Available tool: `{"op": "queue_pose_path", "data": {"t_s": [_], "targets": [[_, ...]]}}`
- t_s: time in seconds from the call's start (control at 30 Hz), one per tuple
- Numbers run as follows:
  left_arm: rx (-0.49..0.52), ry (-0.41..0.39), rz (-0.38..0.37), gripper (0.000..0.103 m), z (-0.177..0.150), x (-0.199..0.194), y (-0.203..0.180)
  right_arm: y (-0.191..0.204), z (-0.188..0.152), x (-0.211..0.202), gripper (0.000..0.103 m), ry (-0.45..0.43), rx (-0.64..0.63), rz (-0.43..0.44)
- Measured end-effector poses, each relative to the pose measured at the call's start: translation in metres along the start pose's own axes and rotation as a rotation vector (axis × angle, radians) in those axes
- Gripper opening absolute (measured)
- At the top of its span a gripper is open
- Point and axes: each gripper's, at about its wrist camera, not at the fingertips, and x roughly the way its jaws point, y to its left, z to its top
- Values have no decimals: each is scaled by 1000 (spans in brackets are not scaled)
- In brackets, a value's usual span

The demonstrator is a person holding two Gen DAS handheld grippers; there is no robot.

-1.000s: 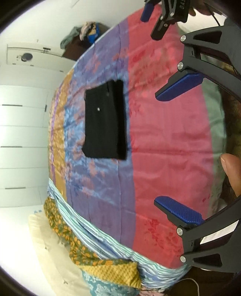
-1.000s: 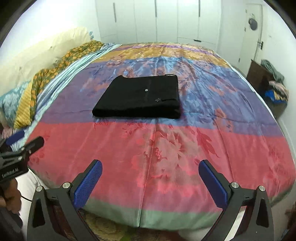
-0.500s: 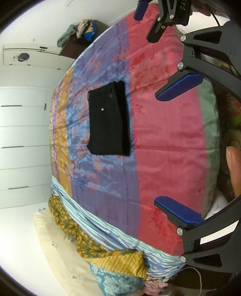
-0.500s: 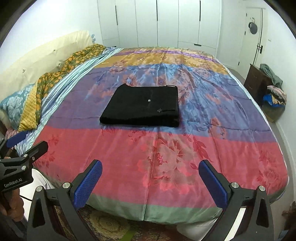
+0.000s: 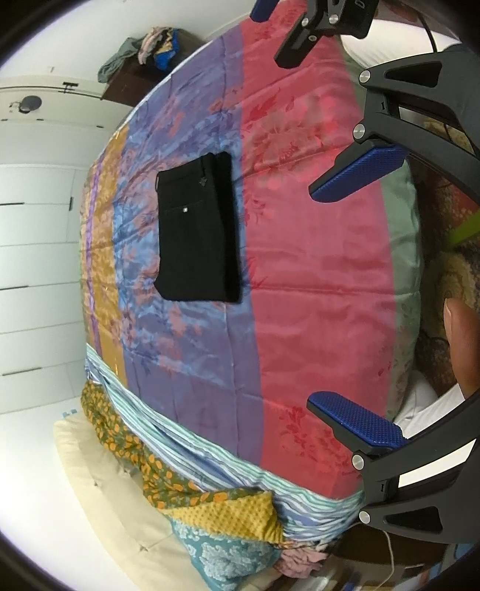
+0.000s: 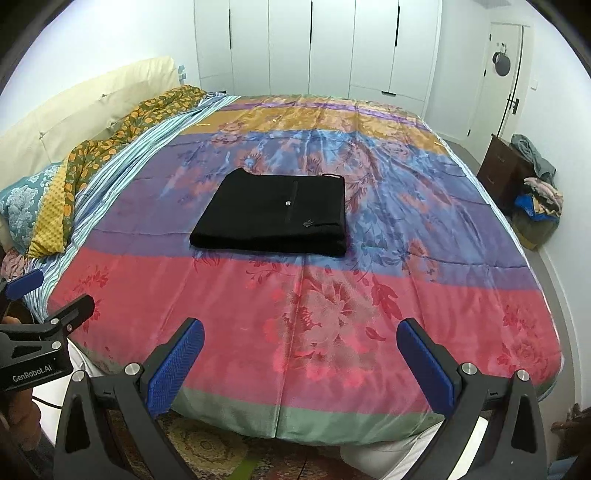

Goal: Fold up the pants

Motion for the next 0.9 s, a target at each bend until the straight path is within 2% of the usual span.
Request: {"op": "queue_pose_path", "data": {"t_s": [0.17, 0.9], "targets": [[-18, 21, -27, 102, 1, 1, 2, 2, 0, -1, 103, 3, -7, -4], [-4, 20, -29, 102, 3, 0, -3, 0, 4, -5, 103, 7, -30, -42]]}}
